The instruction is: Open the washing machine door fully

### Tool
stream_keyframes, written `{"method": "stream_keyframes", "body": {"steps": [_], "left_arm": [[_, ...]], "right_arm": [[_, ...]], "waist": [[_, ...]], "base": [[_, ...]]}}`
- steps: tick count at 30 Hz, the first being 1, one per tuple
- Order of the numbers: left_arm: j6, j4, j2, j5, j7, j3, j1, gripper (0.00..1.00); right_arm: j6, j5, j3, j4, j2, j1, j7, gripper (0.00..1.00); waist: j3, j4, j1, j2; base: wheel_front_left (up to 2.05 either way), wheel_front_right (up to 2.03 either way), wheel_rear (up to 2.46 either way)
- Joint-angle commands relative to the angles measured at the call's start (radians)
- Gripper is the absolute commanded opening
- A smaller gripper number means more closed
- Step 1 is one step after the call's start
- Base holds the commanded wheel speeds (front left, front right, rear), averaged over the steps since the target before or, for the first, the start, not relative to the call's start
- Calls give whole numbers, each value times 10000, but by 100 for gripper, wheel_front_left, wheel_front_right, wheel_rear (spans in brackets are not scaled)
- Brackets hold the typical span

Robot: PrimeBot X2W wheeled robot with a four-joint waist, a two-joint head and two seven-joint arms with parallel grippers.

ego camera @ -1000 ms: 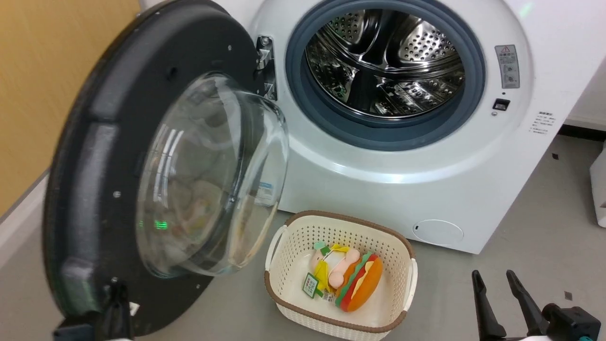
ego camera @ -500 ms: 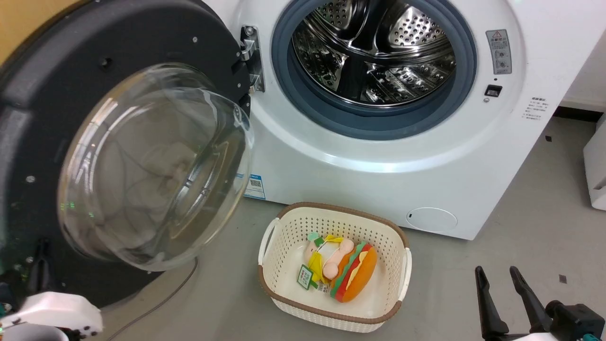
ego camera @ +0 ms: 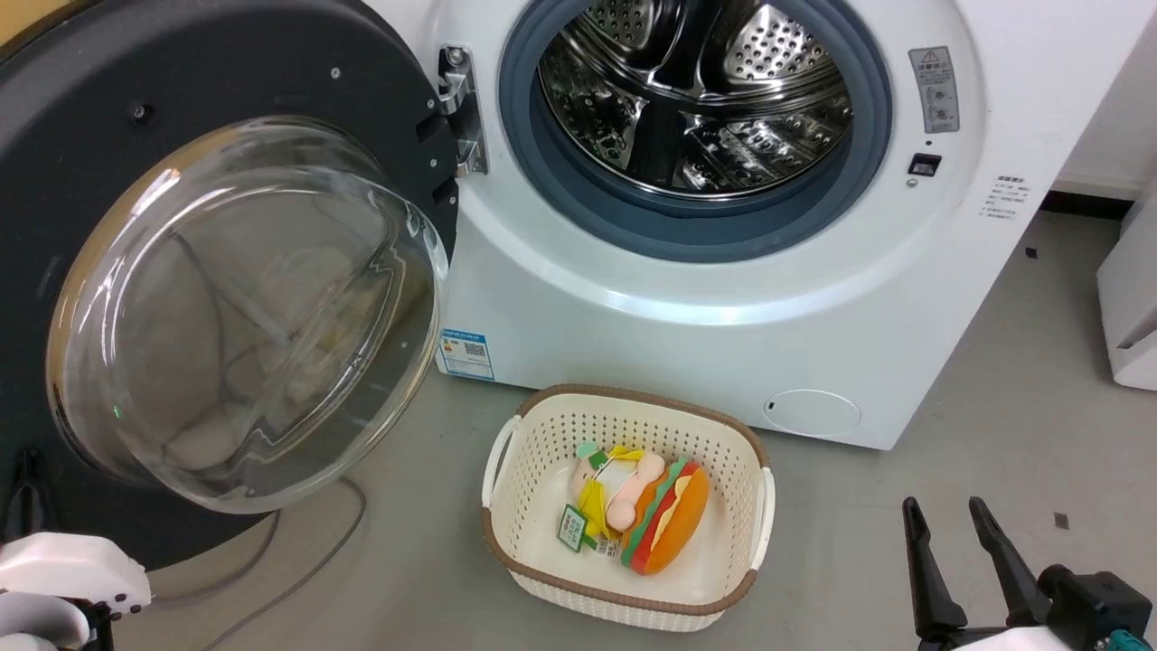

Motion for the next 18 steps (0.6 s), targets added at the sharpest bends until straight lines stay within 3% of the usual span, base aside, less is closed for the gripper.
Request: {"method": "stream_keyframes", "body": {"steps": [1,7,14,15,16,17,18], "left_arm": [[3,-114,-93,126,-48,151,83,0],[70,-1372,-957,708,-52,589,1537,0],[303,-3473,-2436,1434,-53,695,3294,0],[313,-3693,-2647,1564,-54,594,3493,6],[317,-3875,-2806,1702,-54,482,3658,46],[289,-4008,-2923,1798,-54,363,3785,96],[273,-4123,-3007,1895,-54,250,3871,100]], "right_arm": [[6,69,31,48,30,-116,-103,100],[6,208,94,204,30,50,-206,100],[6,157,145,251,30,70,-191,100],[6,129,149,244,30,66,-181,100],[6,92,155,235,30,60,-168,100],[6,64,167,229,30,55,-145,100],[6,41,167,217,30,49,-130,100]], "waist": [[-130,-72,0,0],[-469,-264,0,0],[-642,-465,0,0],[-653,-502,0,0],[-662,-541,0,0],[-673,-583,0,0],[-680,-619,0,0]], "base": [[0,0,0],[0,0,0],[0,0,0],[0,0,0],[0,0,0],[0,0,0],[0,0,0]]}}
